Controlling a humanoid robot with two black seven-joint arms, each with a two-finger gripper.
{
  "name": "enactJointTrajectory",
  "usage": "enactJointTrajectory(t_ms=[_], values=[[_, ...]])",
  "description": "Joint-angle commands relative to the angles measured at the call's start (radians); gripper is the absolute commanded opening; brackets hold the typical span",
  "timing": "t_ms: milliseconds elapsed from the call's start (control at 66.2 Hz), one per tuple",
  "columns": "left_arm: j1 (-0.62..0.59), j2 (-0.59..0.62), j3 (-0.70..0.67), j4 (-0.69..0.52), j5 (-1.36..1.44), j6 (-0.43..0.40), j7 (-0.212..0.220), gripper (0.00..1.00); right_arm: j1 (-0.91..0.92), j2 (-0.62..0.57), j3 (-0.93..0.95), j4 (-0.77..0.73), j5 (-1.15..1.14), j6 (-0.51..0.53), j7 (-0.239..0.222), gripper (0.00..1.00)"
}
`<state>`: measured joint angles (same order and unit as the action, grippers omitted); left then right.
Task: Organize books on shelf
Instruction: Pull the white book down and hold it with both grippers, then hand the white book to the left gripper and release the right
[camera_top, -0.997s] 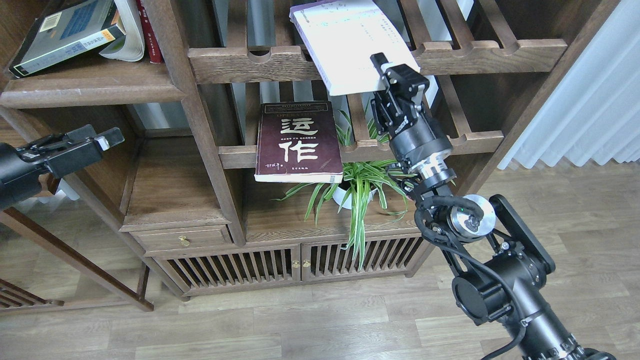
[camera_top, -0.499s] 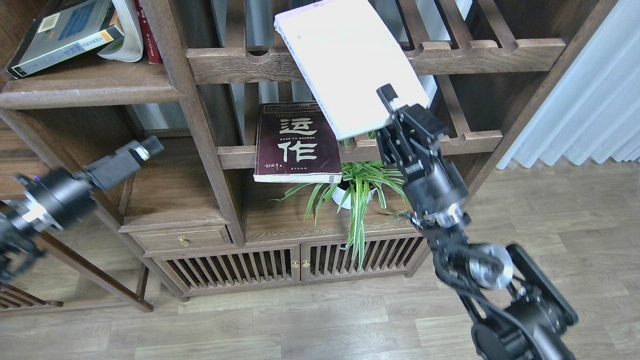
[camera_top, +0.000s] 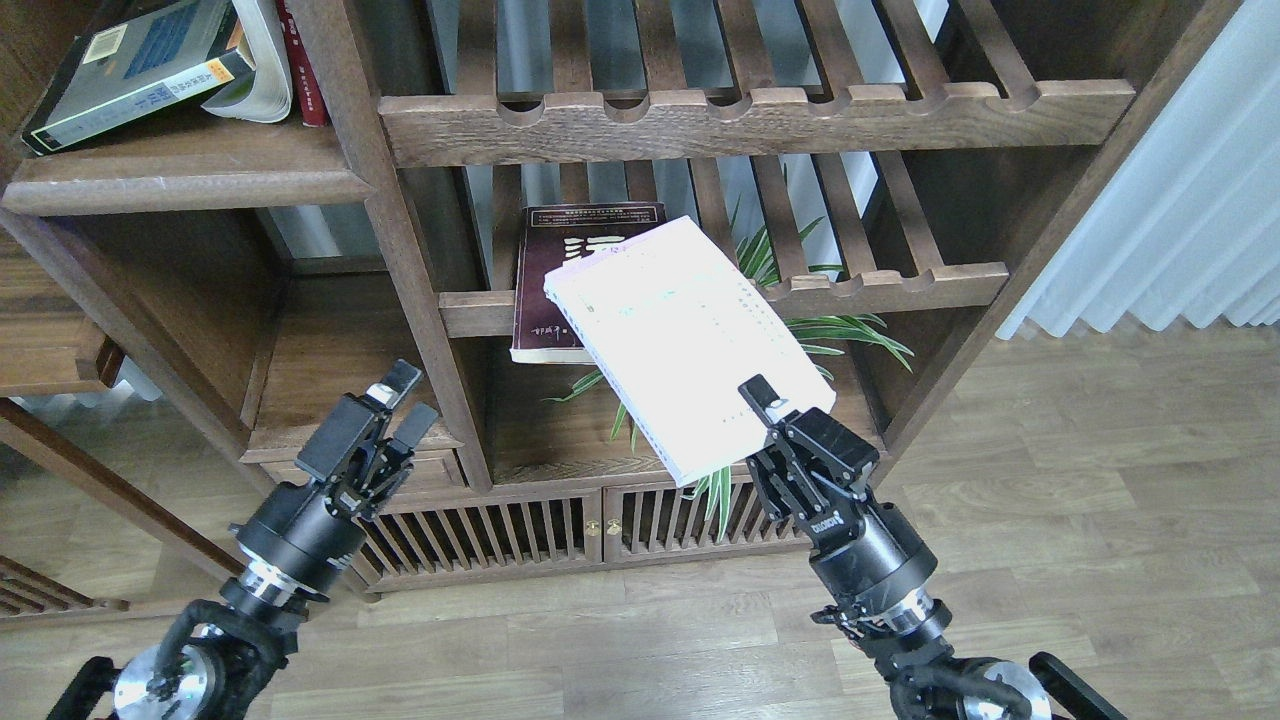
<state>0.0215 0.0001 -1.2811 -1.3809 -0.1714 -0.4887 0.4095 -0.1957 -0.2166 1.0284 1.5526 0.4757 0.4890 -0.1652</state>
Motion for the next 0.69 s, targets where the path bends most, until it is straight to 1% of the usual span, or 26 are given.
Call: enactJointTrajectory(t_ms=[0,136,332,423,438,529,604,680], values=[[-0.012,0.0,0.097,0.0,-0.004,0.0,-0.031,1.0,-0.025,-0.021,-0.03,-0.002,0.0,0.0,0.0,0.06],[-0.028,0.0,0.172,0.0,-0.004,0.0,-0.038,1.0,-0.034,-0.061,-0.096,-0.005,0.0,0.0,0.001,0.05],[-0.028,0.0,0.198,0.0,-0.004,0.0,-0.06,0.99,-0.065,-0.081,-0.143,-0.011,-0.002,0.0,0.006,0.06],[-0.028,0.0,0.23,0.0,-0.002,0.0,-0.058,0.97,-0.076,-0.076,-0.145,-0.011,-0.003,0.0,0.007,0.06],[-0.028,0.0,0.247,0.0,-0.002,0.0,-0.058,0.95,-0.077,-0.075,-0.145,-0.011,-0.003,0.0,0.009,0.06],[-0.026,0.0,0.266,0.0,-0.002,0.0,-0.057,0.91,-0.076,-0.073,-0.143,-0.011,-0.005,0.0,0.01,0.06],[-0.017,0.0,0.284,0.0,0.0,0.0,-0.054,0.89,-0.076,-0.073,-0.143,-0.011,-0.005,0.0,0.012,0.06],[-0.011,0.0,0.298,0.0,0.0,0.0,-0.052,0.89,-0.076,-0.073,-0.142,-0.011,-0.005,0.0,0.013,0.06]])
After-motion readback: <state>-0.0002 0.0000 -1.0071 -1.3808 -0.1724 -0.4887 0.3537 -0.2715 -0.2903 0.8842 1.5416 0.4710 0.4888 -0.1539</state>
